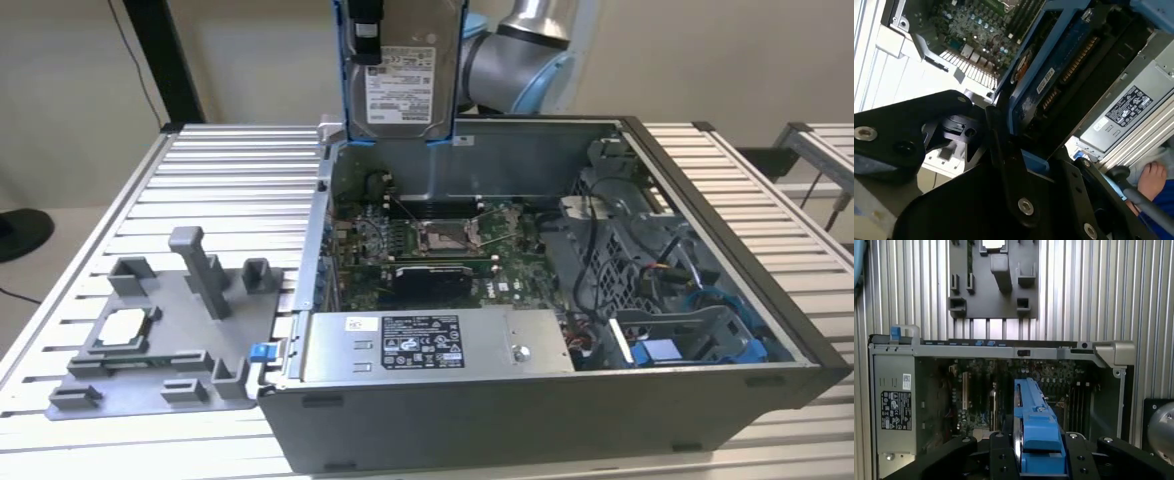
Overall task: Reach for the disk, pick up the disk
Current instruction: 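Pick up the disk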
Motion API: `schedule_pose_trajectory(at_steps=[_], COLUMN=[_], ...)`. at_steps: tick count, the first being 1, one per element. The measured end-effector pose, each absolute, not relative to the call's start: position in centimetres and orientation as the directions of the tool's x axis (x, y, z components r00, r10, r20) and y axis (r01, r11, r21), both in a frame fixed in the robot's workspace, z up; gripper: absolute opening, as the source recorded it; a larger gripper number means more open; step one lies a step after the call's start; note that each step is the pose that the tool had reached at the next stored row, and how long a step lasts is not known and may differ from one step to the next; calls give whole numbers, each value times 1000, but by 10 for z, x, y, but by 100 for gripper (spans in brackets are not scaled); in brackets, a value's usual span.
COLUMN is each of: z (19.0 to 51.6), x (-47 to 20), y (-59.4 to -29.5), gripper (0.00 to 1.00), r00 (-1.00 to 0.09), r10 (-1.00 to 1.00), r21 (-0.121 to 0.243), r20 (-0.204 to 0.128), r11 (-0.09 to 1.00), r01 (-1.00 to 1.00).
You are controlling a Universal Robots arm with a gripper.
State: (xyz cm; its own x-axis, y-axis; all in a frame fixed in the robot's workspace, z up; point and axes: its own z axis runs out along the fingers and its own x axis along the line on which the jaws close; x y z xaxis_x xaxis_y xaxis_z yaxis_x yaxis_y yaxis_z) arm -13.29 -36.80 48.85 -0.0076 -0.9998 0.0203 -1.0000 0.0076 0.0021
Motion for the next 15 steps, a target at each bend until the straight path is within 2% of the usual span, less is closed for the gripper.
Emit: schedule_pose_trajectory(at_steps=[15], z=[489], x=[-86], y=[-368], gripper=[0], r00=[-8], r10=[-1000], r21=[2], r20=[20], r11=[8], r01=[-1000])
